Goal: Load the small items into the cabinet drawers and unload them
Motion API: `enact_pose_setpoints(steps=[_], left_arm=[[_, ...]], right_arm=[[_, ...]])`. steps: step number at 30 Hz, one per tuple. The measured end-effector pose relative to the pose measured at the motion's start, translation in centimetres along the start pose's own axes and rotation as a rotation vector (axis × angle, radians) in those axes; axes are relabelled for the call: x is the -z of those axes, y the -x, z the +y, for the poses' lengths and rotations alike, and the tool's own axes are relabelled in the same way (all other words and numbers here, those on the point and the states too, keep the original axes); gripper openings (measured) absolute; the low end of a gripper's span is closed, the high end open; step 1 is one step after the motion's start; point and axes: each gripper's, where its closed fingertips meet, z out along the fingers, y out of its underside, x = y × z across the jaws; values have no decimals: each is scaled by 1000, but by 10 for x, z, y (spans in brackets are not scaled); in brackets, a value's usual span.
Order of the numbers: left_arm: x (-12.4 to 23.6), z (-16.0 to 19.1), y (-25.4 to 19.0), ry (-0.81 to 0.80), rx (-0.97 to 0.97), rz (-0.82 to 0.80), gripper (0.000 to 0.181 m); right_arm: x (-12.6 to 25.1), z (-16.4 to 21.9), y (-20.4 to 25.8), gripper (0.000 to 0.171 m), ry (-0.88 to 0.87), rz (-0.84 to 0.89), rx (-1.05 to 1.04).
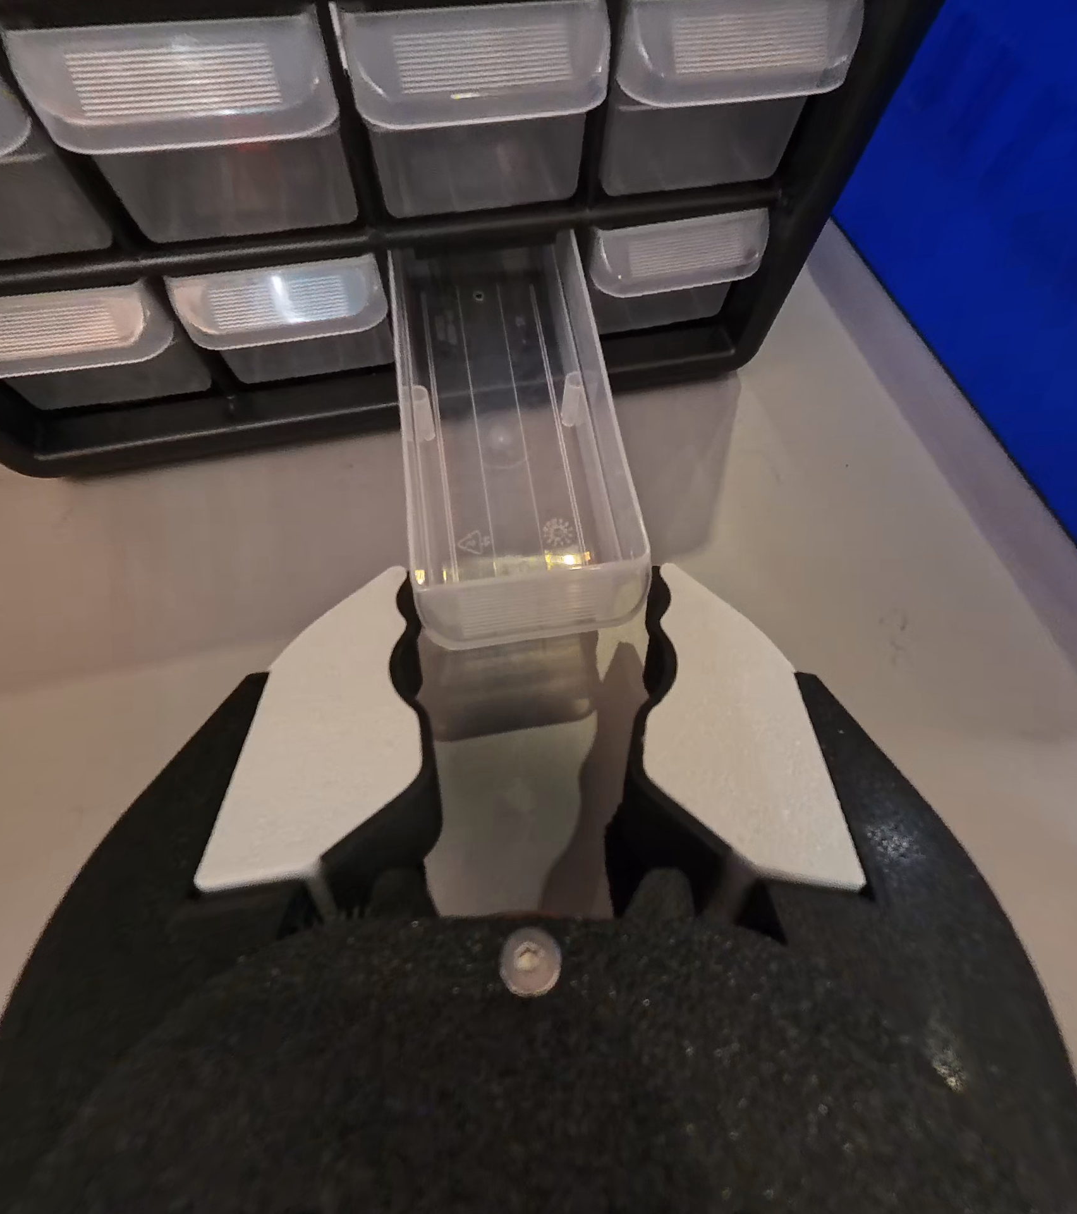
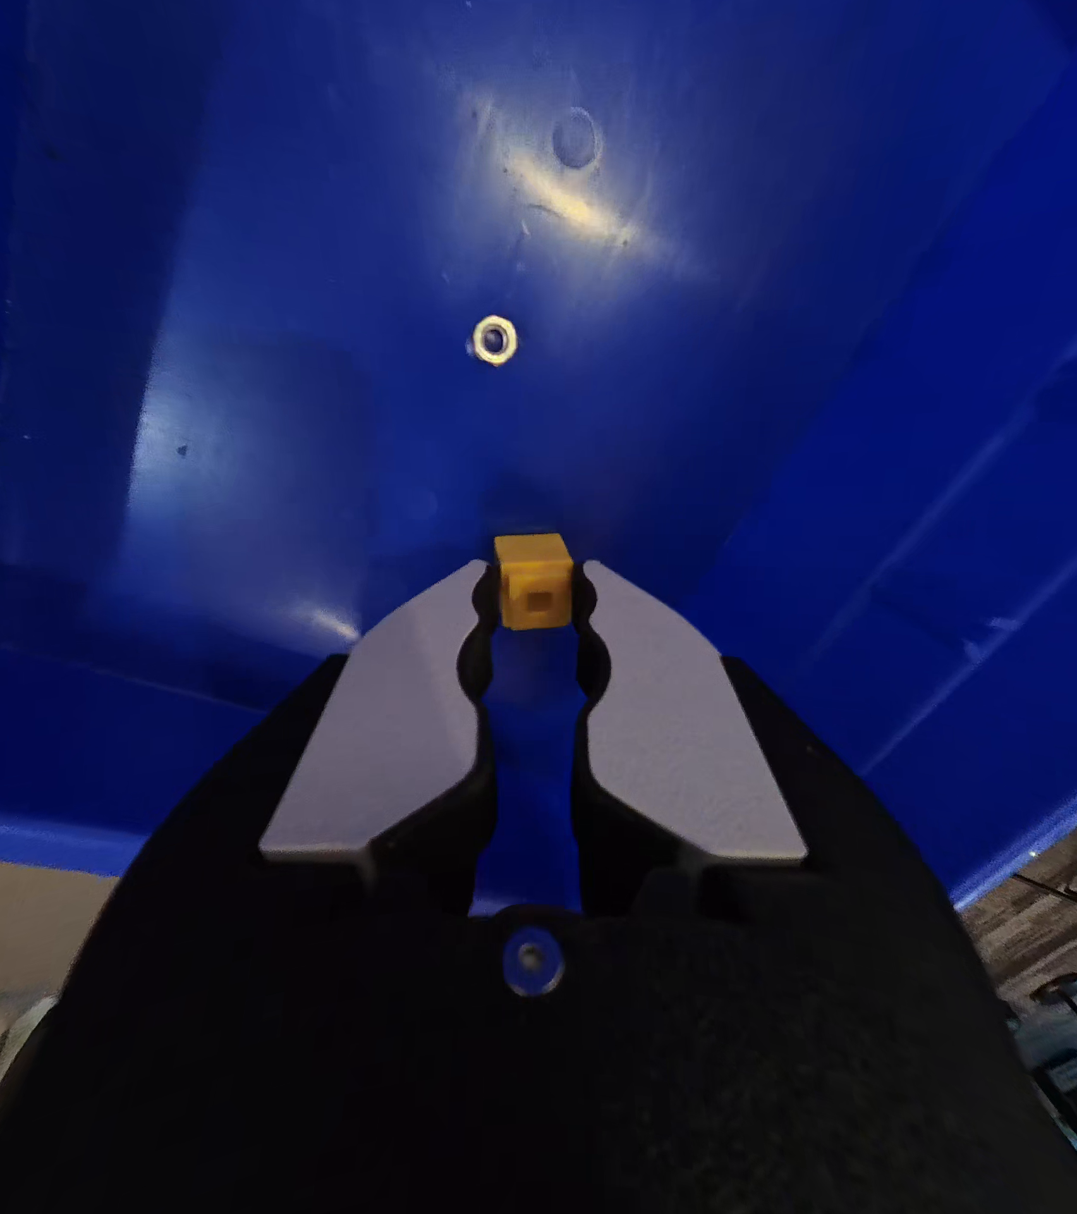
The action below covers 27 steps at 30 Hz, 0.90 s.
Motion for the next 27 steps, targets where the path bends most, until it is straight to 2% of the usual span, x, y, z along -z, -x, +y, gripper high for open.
enact_pose_setpoints(steps=[2, 4, 7, 9, 12, 13, 14, 16, 17, 21, 23, 27], left_arm=[[0, -1, -1, 1, 4, 4, 66], [-4, -5, -2, -5, -2, 2, 66], [-20, -18, -5, 8, -6, 23, 65], [-33, -17, -7, 100, 5, 40, 78], [-32, -11, -3, 128, 52, 54, 74], [-26, -7, -4, 114, 65, 78, 71], [-20, -3, -5, 94, 86, 100, 60], [-7, -1, -9, 40, 116, 157, 30], [-3, -3, -9, 14, 125, 169, 25], [-11, -17, 0, -17, 121, 110, 23], [-20, -22, 1, -3, 123, 95, 23], [-36, -37, 8, 2, 96, 44, 23]], right_arm=[[3, 0, 1, 32, -44, -18, -26], [22, -2, -1, 37, -150, 9, -61], [77, -18, 13, 42, -492, 36, -98], [117, -26, 61, 39, -775, -120, -93], [156, -12, 154, 30, -1062, -434, -43], [160, -4, 183, 28, -1107, -515, -20], [159, 3, 207, 28, -1136, -571, -8], [150, 14, 240, 27, -1183, -597, 18], [147, 16, 251, 26, -1234, -581, 39], [140, 25, 279, 26, -1280, -554, 189], [135, 23, 277, 26, -1283, -510, 197], [135, 23, 273, 26, -1288, -542, 178]])
